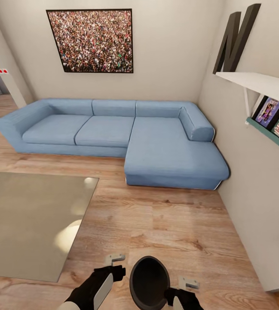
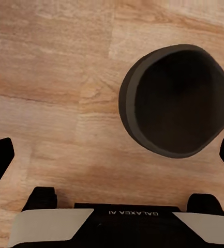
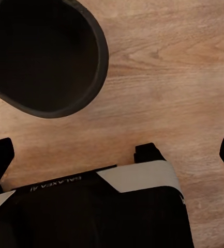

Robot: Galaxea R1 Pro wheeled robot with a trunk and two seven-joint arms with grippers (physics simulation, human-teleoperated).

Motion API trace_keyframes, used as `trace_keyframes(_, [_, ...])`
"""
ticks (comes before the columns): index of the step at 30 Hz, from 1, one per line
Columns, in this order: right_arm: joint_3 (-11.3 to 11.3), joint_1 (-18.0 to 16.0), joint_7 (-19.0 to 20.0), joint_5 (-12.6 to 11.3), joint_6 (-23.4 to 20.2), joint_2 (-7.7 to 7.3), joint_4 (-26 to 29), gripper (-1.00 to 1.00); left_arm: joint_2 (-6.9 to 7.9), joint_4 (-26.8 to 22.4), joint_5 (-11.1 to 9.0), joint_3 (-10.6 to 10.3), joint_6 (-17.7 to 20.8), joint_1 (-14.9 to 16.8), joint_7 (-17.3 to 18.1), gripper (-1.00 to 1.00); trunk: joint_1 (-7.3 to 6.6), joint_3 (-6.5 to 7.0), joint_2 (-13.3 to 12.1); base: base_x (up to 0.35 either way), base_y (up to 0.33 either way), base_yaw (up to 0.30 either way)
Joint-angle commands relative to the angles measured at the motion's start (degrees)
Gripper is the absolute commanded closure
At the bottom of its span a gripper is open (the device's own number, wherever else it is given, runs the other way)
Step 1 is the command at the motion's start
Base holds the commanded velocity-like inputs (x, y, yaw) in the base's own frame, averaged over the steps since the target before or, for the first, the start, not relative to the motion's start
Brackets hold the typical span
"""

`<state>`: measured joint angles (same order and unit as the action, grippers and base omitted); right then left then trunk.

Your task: Place each of the two pumpkins and all three candles from the living room inside a cabinet in the living room (use any cabinet), then make sure every cabinet is closed, and position the cauldron so it is next to a table in the living room.

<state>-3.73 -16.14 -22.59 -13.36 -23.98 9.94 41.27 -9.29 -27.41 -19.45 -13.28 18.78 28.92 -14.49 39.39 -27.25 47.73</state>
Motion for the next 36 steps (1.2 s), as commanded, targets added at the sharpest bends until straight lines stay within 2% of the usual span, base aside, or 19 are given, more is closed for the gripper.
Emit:
trace_keyframes(1, [-0.29,-0.96,-0.57,-0.65,-0.32,-0.01,0.10,-1.00,-0.02,0.47,-0.56,-0.50,0.00,0.03,-0.54,-1.00,0.23,-0.25,0.47,0.000,0.000,0.000])
trace_keyframes(6, [-0.43,-6.84,-0.75,-0.55,-3.32,0.06,-0.02,-1.00,-0.18,2.26,-0.57,-1.88,-0.90,0.05,-0.54,-1.00,1.33,-1.15,2.47,0.000,0.000,0.000])
trace_keyframes(9, [-0.48,-8.30,-0.78,-0.49,-4.37,0.06,-0.14,-1.00,-0.19,2.42,-0.55,-2.24,-1.07,0.06,-0.51,-1.00,1.99,-1.69,3.68,0.000,0.000,0.000])
trace_keyframes(36, [-0.49,-8.82,-0.62,-0.44,-4.25,0.06,-0.48,-1.00,-0.70,2.62,-0.56,-2.45,-1.99,0.05,-0.11,-1.00,7.92,-6.53,14.50,0.000,0.000,0.000])
